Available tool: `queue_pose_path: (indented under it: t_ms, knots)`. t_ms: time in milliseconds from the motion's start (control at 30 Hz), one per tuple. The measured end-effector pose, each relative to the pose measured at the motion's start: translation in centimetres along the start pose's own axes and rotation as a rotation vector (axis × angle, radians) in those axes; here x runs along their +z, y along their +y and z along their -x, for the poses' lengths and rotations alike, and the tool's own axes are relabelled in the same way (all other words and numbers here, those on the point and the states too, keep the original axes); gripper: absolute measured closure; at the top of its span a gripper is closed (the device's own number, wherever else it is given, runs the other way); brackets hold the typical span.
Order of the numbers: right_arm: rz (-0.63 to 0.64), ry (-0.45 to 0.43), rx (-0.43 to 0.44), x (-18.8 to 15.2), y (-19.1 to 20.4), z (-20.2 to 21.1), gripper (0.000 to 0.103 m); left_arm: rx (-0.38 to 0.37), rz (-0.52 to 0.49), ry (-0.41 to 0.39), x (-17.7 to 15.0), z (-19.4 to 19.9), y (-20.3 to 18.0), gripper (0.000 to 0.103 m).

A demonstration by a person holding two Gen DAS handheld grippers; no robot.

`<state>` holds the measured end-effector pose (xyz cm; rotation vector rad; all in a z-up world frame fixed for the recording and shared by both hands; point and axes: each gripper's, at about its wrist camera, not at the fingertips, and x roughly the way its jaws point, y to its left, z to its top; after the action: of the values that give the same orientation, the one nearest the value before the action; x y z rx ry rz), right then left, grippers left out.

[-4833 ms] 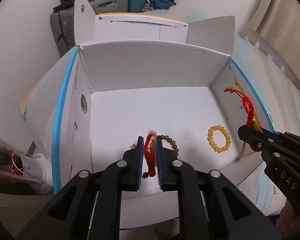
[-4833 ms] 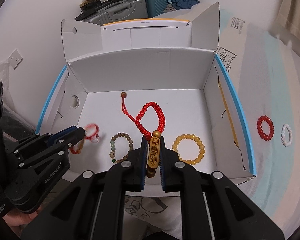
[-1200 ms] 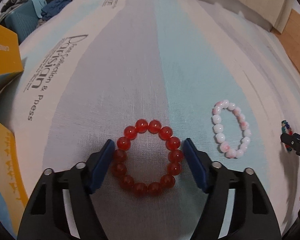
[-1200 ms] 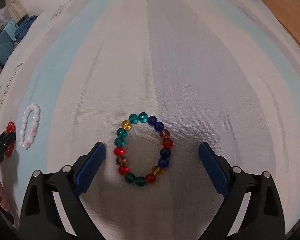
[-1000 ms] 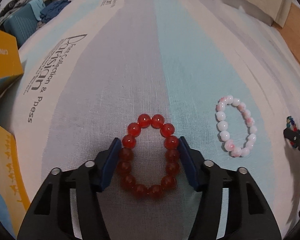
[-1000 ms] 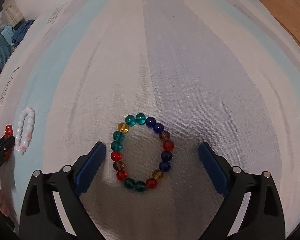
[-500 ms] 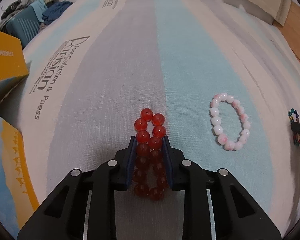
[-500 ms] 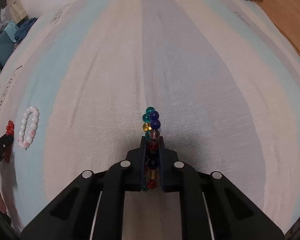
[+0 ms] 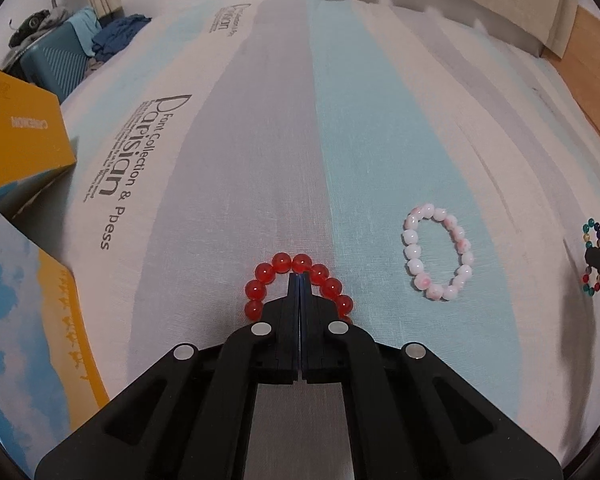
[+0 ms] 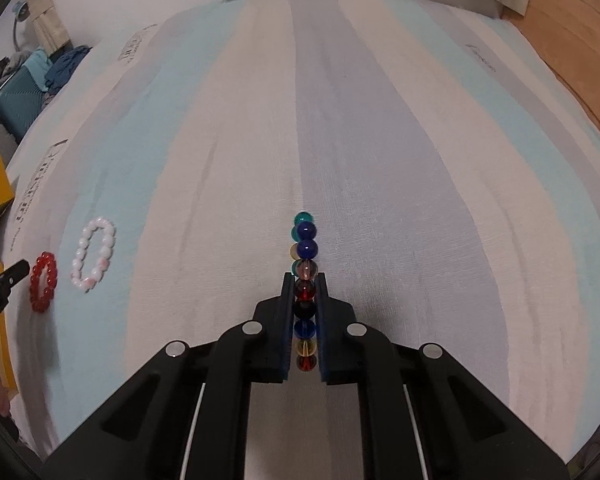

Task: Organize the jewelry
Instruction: 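Grasp the red bead bracelet with the left tool while the right tool grasps the multicolour bracelet, then carry the red bead and multicolour bracelets into the white box with both tools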

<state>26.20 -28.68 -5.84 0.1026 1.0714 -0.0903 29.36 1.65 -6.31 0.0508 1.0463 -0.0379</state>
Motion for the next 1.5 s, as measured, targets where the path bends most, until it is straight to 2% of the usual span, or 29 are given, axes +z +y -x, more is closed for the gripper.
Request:
queue_pose_path:
  t_ms: [133, 267, 400, 533, 633, 700, 733, 833, 1000, 1067, 1100, 1133, 1167, 1200, 1333, 1500]
  knots:
    - [0.009, -0.001, 0.014, -0.5, 0.1, 0.9, 0.094, 0.011, -0.005, -0.004, -0.1, 0.3, 0.4, 0.103]
    - [0.027, -0.006, 0.02, -0.9, 0.3, 1.4, 0.094, 0.027, 0.002, 0.016, -0.4, -1.1, 0.9, 0.103]
    - [0.033, 0.002, 0.022, -1.2, 0.3, 1.3, 0.094, 0.05, -0.011, 0.014, -0.6, -2.3, 0.9, 0.097]
    - [0.039, 0.009, 0.022, -1.2, 0.3, 1.0, 0.094, 0.048, -0.009, 0.0, -0.6, -3.0, 0.9, 0.082]
    - [0.042, 0.014, 0.023, -1.2, 0.3, 0.7, 0.094, 0.082, -0.011, -0.03, -0.4, -2.8, 0.7, 0.052]
    - [0.042, 0.018, 0.027, -1.3, 0.2, 0.5, 0.094, 0.068, 0.011, -0.05, -0.3, -2.5, 1.1, 0.043]
    - [0.042, 0.019, 0.027, -1.2, 0.2, 0.4, 0.094, 0.086, 0.003, -0.049, -0.3, -2.7, 1.1, 0.039]
    - [0.038, 0.021, 0.032, -1.1, 0.2, 0.1, 0.094, 0.089, 0.009, -0.035, -0.6, -3.6, 1.7, 0.036]
    - [0.033, 0.024, 0.042, -1.3, 0.2, -0.2, 0.094, 0.095, 0.012, -0.032, -1.5, -4.5, 2.3, 0.043]
    - [0.03, 0.024, 0.046, -1.3, 0.1, -0.2, 0.094, 0.108, -0.008, -0.029, -1.6, -4.6, 2.1, 0.051]
    - [0.027, 0.024, 0.048, -1.4, 0.0, -0.2, 0.094, 0.11, -0.013, -0.025, -1.6, -4.5, 2.1, 0.064]
    - [0.024, 0.024, 0.051, -1.4, -0.1, -0.2, 0.094, 0.109, -0.013, -0.019, -1.6, -4.5, 2.0, 0.071]
    - [0.022, 0.023, 0.053, -1.4, -0.1, -0.1, 0.094, 0.111, -0.007, -0.009, -1.5, -4.4, 2.2, 0.085]
    - [0.021, 0.023, 0.055, -1.5, -0.2, -0.1, 0.094, 0.106, -0.004, -0.001, -1.4, -4.4, 2.2, 0.09]
    - [0.02, 0.021, 0.059, -1.6, -0.1, 0.2, 0.094, 0.096, -0.021, 0.003, -1.5, -3.8, 2.1, 0.091]
    - [0.019, 0.01, 0.067, -1.6, 0.0, 1.0, 0.094, 0.076, 0.006, -0.004, -1.7, -2.2, 2.4, 0.091]
